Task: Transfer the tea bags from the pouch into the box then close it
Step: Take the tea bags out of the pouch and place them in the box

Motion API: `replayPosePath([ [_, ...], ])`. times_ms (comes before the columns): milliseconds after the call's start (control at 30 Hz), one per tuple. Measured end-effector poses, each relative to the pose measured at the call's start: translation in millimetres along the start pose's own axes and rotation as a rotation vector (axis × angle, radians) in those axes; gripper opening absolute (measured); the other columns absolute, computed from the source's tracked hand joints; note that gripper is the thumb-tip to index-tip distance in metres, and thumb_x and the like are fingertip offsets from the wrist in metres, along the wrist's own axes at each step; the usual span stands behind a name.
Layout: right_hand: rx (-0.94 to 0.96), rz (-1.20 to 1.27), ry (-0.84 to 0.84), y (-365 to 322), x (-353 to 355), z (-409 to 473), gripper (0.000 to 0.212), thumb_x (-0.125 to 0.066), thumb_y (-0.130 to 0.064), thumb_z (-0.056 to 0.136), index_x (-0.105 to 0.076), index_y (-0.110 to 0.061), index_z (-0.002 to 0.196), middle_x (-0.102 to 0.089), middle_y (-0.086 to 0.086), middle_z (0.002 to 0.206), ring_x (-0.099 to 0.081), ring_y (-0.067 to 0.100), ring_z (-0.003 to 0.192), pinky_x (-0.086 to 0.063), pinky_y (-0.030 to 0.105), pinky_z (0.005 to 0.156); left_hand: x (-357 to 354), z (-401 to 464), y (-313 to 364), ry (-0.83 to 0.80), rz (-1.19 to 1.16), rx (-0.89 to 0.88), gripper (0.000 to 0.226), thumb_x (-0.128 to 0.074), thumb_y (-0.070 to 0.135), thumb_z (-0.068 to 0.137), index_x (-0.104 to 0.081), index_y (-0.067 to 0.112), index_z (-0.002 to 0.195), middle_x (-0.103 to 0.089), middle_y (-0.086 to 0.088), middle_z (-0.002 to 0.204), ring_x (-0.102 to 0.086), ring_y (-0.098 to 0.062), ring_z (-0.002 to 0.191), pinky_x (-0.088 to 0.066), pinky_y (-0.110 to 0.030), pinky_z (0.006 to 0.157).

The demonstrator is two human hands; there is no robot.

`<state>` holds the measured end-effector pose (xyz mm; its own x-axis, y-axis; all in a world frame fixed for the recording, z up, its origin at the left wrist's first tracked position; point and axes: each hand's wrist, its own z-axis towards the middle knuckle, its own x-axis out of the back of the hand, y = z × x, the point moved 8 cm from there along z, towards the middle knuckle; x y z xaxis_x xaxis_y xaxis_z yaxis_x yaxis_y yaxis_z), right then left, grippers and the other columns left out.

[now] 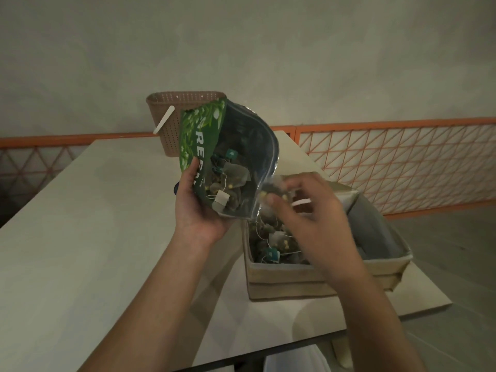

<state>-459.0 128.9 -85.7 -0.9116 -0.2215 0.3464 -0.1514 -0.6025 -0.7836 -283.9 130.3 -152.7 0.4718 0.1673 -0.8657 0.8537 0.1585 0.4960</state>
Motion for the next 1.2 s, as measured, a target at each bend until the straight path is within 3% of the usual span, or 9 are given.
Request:
replayPosePath([
  [167, -0.019, 0.156, 0.162, 3, 31, -2, 0.022, -0.071, -0.014, 0.085, -0.053, -0.025, 0.090, -0.060, -0.006, 0.090, -0.058, 0.003, 0.082, -0.048, 0.016, 0.070, 0, -3, -1, -0.015, -0.032, 0.008, 0.060, -0.049, 0.057, 0.098, -0.055, 0.024, 0.148, -0.058, -0.006, 0.148, -0.054, -0.029, 0.138, -0.052, -0.048, 0.104],
  [367, -0.163, -0.113, -0.149, 30, 6, -6, 0.010, -0.063, -0.038, 0.089, -0.065, -0.032, 0.096, -0.067, -0.015, 0.088, -0.062, 0.000, 0.082, -0.048, 0.015, 0.069, -4, -5, -4, -0.010, -0.039, 0.011, 0.059, -0.050, 0.056, 0.097, -0.056, 0.025, 0.147, -0.059, -0.005, 0.148, -0.056, -0.028, 0.135, -0.054, -0.047, 0.101],
  [533, -0.117, -0.486, -0.228, 38, -3, -8, 0.031, -0.050, -0.048, 0.094, -0.067, -0.030, 0.111, -0.064, -0.012, 0.106, -0.055, 0.010, 0.102, -0.047, 0.037, 0.093, -7, -8, -5, -0.002, -0.055, 0.015, 0.058, -0.050, 0.055, 0.098, -0.058, 0.023, 0.145, -0.062, -0.006, 0.144, -0.062, -0.031, 0.123, -0.059, -0.046, 0.093],
  [633, -0.187, -0.465, -0.350, 41, -10, -11, 0.028, -0.048, -0.047, 0.097, -0.067, -0.031, 0.110, -0.068, -0.011, 0.094, -0.060, 0.006, 0.085, -0.052, 0.036, 0.085, -8, -8, -4, -0.004, -0.041, 0.009, 0.058, -0.050, 0.055, 0.098, -0.057, 0.023, 0.146, -0.061, -0.006, 0.144, -0.061, -0.030, 0.126, -0.058, -0.046, 0.095],
  [733, -0.161, -0.284, -0.169, 25, -1, -5, 0.016, -0.053, -0.040, 0.096, -0.064, -0.031, 0.102, -0.063, -0.016, 0.089, -0.057, 0.000, 0.075, -0.049, 0.024, 0.068, -7, -8, -3, -0.015, -0.043, 0.010, 0.059, -0.051, 0.056, 0.098, -0.056, 0.023, 0.147, -0.065, -0.007, 0.137, -0.063, -0.030, 0.123, -0.057, -0.046, 0.095],
  [833, -0.070, -0.112, 0.074, 2, 9, -1, 0.009, -0.062, -0.038, 0.089, -0.058, -0.030, 0.093, -0.053, -0.016, 0.101, -0.056, 0.002, 0.088, -0.052, 0.023, 0.074, -7, -8, -3, -0.022, -0.040, 0.006, 0.061, -0.052, 0.057, 0.097, -0.057, 0.020, 0.146, -0.064, -0.009, 0.140, -0.061, -0.031, 0.127, -0.056, -0.046, 0.099],
  [900, -0.022, -0.073, 0.057, -7, 0, 1, 0.016, -0.069, -0.038, 0.084, -0.059, -0.031, 0.095, -0.045, -0.013, 0.110, -0.052, 0.004, 0.102, -0.049, 0.020, 0.082, -7, -9, -4, -0.016, -0.018, -0.012, 0.063, -0.051, 0.057, 0.097, -0.057, 0.018, 0.145, -0.060, -0.012, 0.145, -0.056, -0.031, 0.135, -0.052, -0.045, 0.104],
  [1100, 0.011, -0.523, -0.020, -19, -33, 19, 0.051, -0.064, -0.051, 0.087, -0.050, -0.039, 0.134, -0.037, 0.001, 0.126, -0.046, 0.023, 0.119, -0.052, 0.041, 0.094, -6, -10, -7, 0.006, 0.021, -0.030, 0.063, -0.054, 0.056, 0.095, -0.059, 0.018, 0.144, -0.058, -0.009, 0.148, -0.052, -0.028, 0.140, -0.038, -0.045, 0.118],
  [1200, -0.023, -0.677, 0.017, -19, -38, 22, 0.041, -0.063, -0.050, 0.088, -0.058, -0.038, 0.126, -0.041, 0.004, 0.124, -0.045, 0.026, 0.116, -0.052, 0.044, 0.089, -5, -9, -5, 0.007, 0.030, -0.035, 0.065, -0.055, 0.057, 0.093, -0.058, 0.017, 0.145, -0.058, -0.010, 0.148, -0.051, -0.028, 0.141, -0.036, -0.044, 0.119],
])
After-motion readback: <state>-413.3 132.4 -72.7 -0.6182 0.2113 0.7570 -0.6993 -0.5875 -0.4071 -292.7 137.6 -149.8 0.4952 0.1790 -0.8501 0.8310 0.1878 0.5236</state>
